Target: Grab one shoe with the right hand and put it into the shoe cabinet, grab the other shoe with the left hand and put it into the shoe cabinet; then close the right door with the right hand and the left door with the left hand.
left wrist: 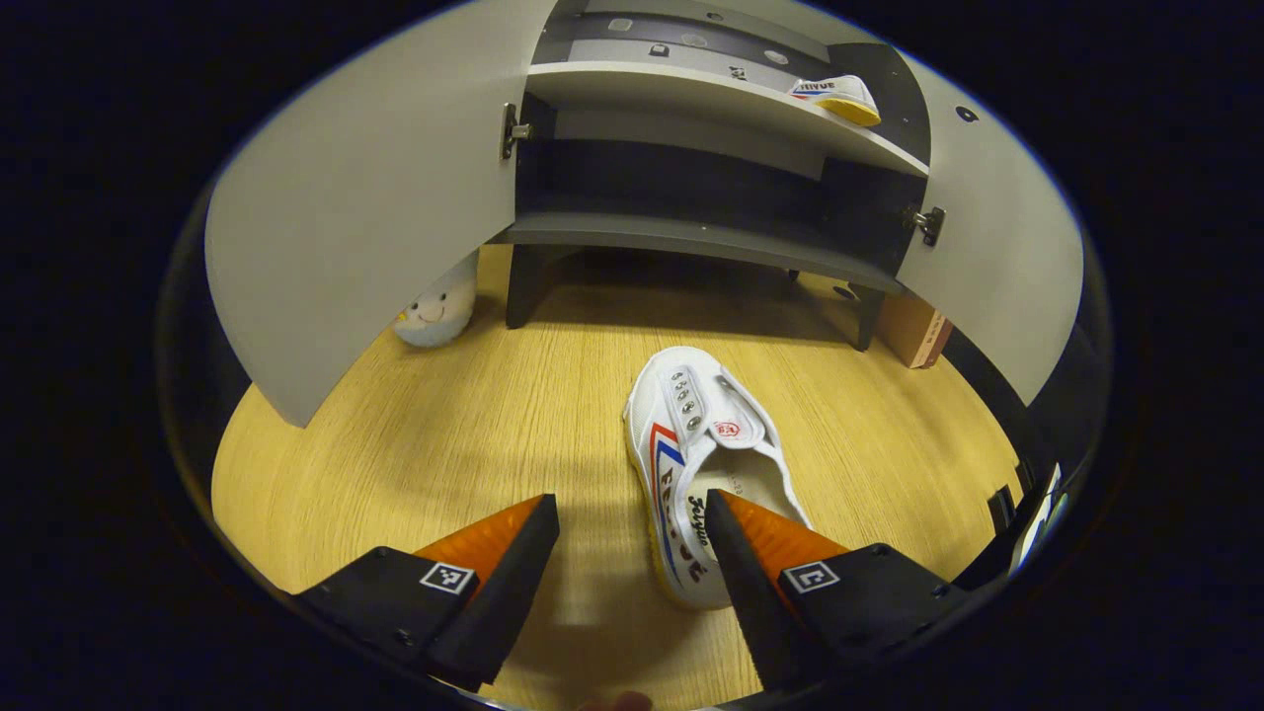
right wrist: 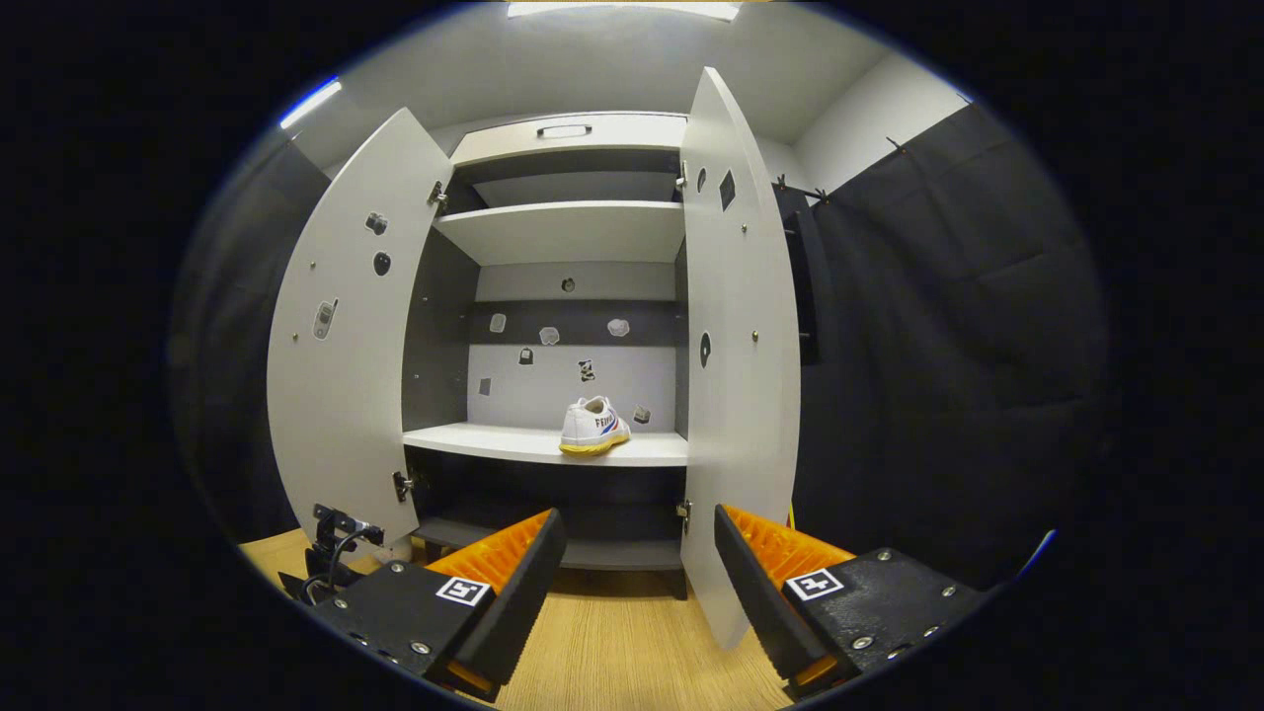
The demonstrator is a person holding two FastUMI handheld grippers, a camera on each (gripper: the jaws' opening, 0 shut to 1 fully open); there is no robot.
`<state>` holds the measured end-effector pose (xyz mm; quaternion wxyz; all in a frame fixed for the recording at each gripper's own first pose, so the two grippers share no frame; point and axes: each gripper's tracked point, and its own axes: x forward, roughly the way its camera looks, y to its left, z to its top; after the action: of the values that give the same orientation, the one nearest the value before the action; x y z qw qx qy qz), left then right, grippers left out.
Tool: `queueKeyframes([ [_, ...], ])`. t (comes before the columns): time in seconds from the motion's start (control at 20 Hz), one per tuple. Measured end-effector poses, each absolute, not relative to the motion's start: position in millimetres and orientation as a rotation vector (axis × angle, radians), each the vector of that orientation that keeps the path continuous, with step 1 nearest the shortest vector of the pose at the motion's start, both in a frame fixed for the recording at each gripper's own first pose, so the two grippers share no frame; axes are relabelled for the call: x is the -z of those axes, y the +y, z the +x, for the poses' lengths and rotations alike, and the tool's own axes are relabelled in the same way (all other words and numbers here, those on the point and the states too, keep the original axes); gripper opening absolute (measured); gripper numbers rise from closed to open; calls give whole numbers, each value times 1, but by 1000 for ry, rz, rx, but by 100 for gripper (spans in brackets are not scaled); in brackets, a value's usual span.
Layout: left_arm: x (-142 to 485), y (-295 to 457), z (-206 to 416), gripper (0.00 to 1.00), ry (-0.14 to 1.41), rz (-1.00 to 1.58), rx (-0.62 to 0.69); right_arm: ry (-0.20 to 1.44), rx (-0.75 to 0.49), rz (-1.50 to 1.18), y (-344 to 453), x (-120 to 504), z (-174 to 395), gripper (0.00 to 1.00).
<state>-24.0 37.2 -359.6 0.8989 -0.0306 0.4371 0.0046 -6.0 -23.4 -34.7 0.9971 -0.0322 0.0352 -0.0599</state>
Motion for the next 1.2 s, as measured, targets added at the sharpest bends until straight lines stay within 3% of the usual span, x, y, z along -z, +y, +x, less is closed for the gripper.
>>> queueKeyframes([
  [0.2, 377, 36, -5, 95, 909, -123, -19, 86, 130, -64, -28, 39, -3, 93],
  [0.8, 409, 31, 38, 100, 890, -84, -2, 112, 137, -77, -34, 46, 6, 93],
  [0.95, 410, 24, 39, 96, 887, -113, 6, 116, 133, -77, -33, 48, 7, 93],
  [1.2, 408, 35, 42, 25, 832, -99, -99, 130, 115, -68, -31, 52, 10, 93],
])
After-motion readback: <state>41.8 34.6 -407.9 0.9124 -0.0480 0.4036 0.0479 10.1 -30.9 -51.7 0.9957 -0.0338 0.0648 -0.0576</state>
